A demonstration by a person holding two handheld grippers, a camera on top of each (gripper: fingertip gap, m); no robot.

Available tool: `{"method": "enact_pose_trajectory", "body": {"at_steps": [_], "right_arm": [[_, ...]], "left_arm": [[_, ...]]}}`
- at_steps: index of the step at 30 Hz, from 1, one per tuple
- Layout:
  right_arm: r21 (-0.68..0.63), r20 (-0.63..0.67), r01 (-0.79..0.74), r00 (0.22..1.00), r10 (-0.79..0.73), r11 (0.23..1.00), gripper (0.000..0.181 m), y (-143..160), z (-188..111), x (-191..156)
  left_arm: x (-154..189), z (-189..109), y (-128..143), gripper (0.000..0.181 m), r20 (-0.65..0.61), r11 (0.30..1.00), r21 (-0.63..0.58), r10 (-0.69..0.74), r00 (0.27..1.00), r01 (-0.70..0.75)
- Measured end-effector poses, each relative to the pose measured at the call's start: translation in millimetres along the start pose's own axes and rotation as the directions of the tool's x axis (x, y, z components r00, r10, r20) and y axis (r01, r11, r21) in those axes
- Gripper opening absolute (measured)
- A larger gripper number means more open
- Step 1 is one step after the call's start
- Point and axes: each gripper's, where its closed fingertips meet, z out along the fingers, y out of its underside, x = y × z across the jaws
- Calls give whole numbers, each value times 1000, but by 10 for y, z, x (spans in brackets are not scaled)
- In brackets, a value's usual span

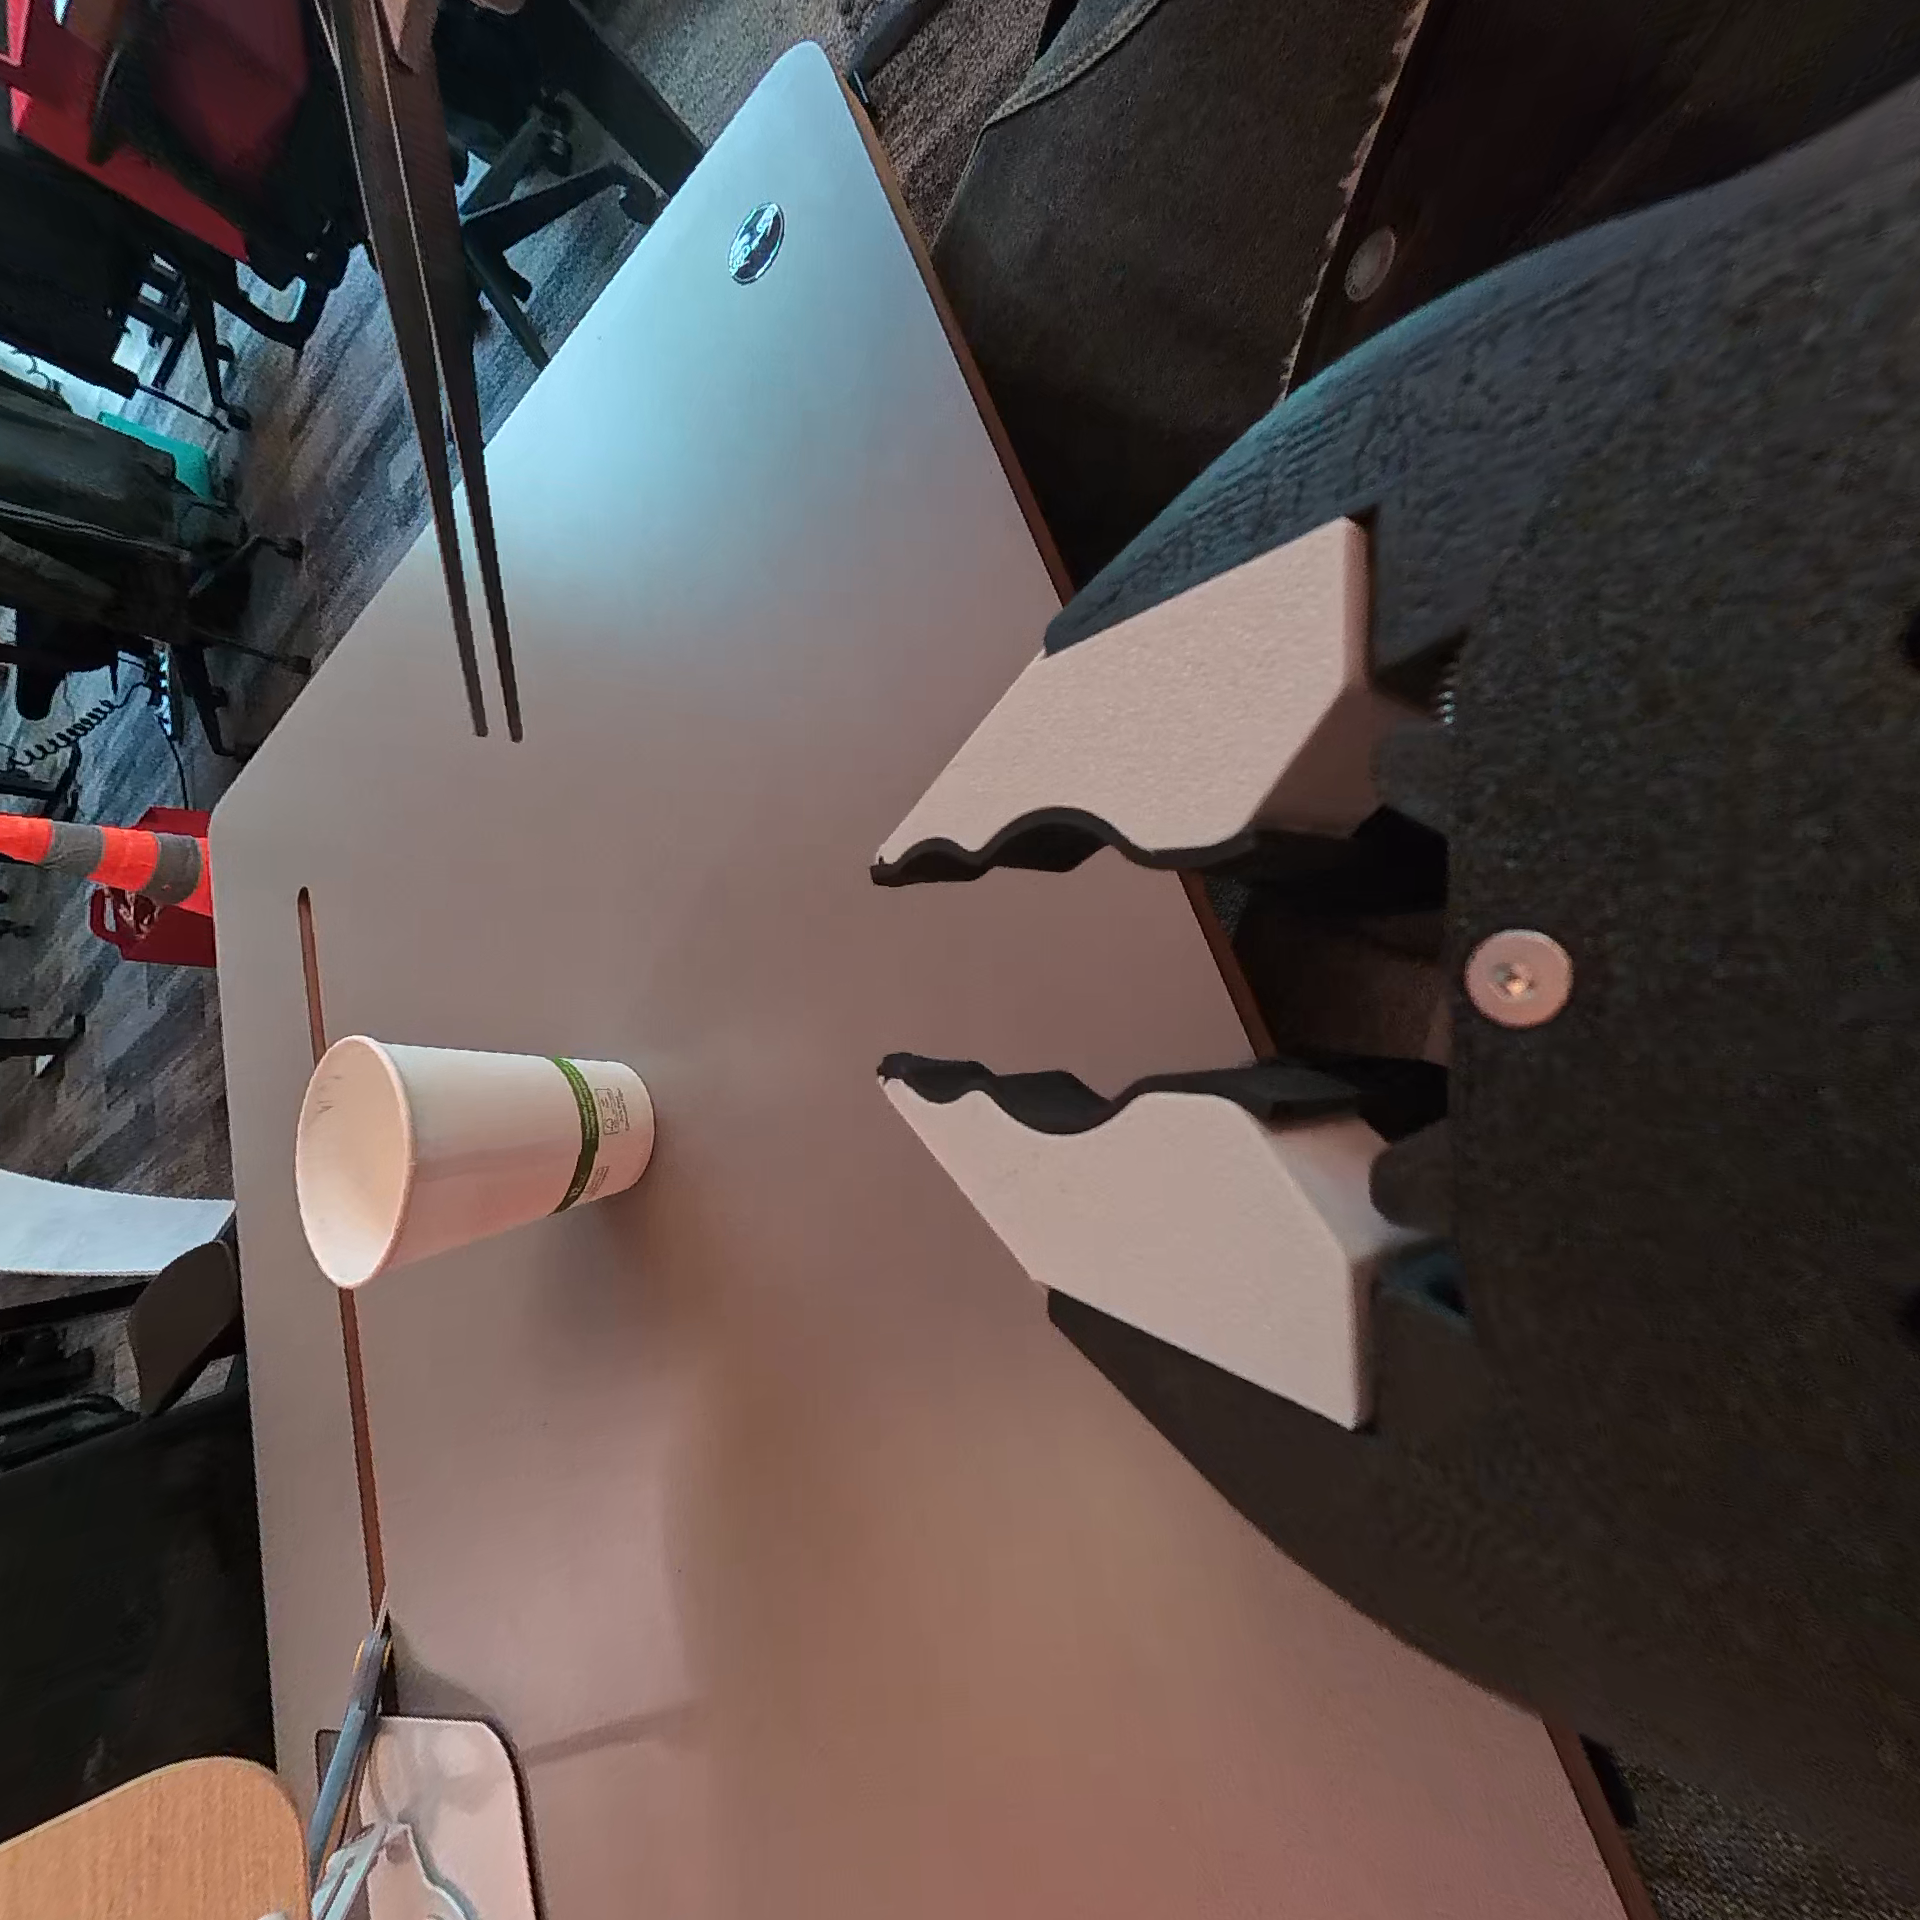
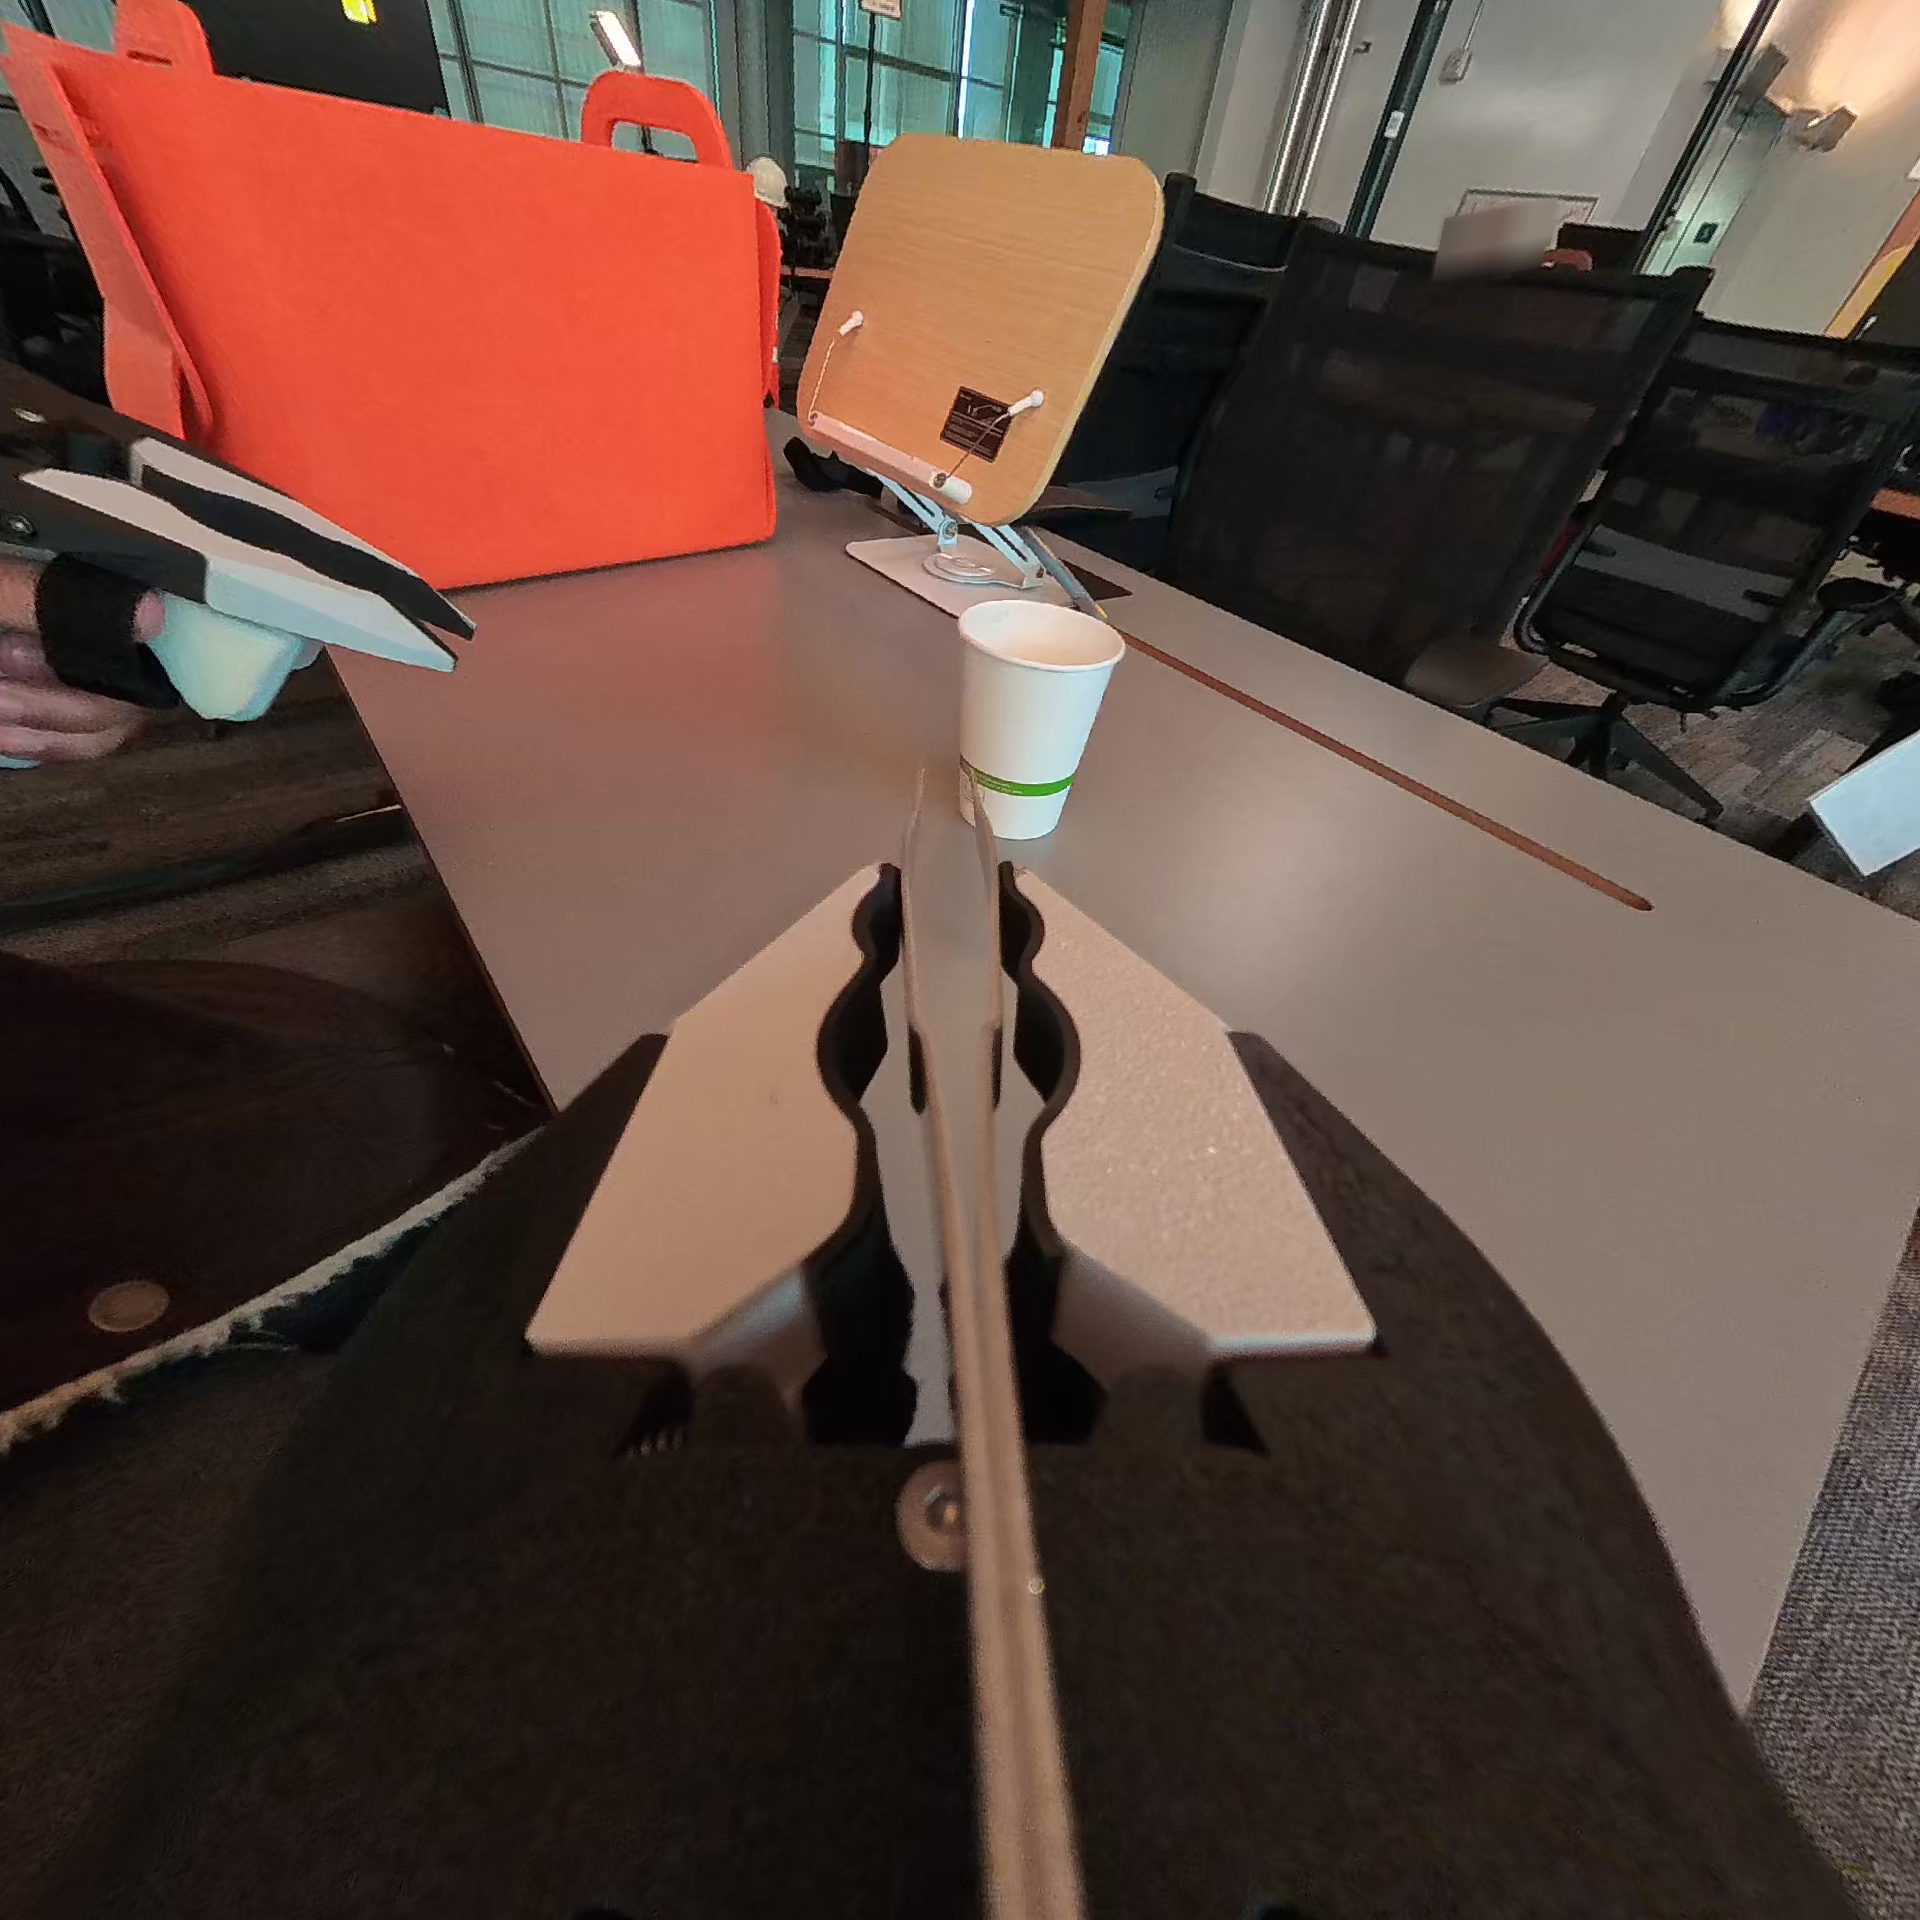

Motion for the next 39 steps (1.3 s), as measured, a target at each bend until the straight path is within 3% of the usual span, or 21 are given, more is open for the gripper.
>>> {"method": "enact_pose_trajectory", "body": {"at_steps": [18, 25, 30, 35, 39], "right_arm": [[10, -6, 14, 1000, -14, 1000, 17, -25, -16, 3], [8, -2, 12, 1000, -12, 1000, 18, -59, -5, -89], [0, 16, -8, 1000, 8, 1000, 18, -58, -45, -362], [24, 48, 18, 999, -19, 1000, 18, -164, -107, -831], [75, 95, -40, 995, 33, 996, 18, -311, -31, -1229]], "left_arm": [[3, 0, 29, 34, 4, 1000, -14, 5, 1000, -5], [-104, -157, 94, 34, 33, 1000, -9, -29, 999, 29], [-155, -529, 298, 34, 43, 995, -7, -103, 994, 103], [-267, -1172, 371, 34, 127, 989, 71, -134, 983, 126], [-367, -1718, 598, 34, 212, 993, 76, -110, 971, 96]]}}
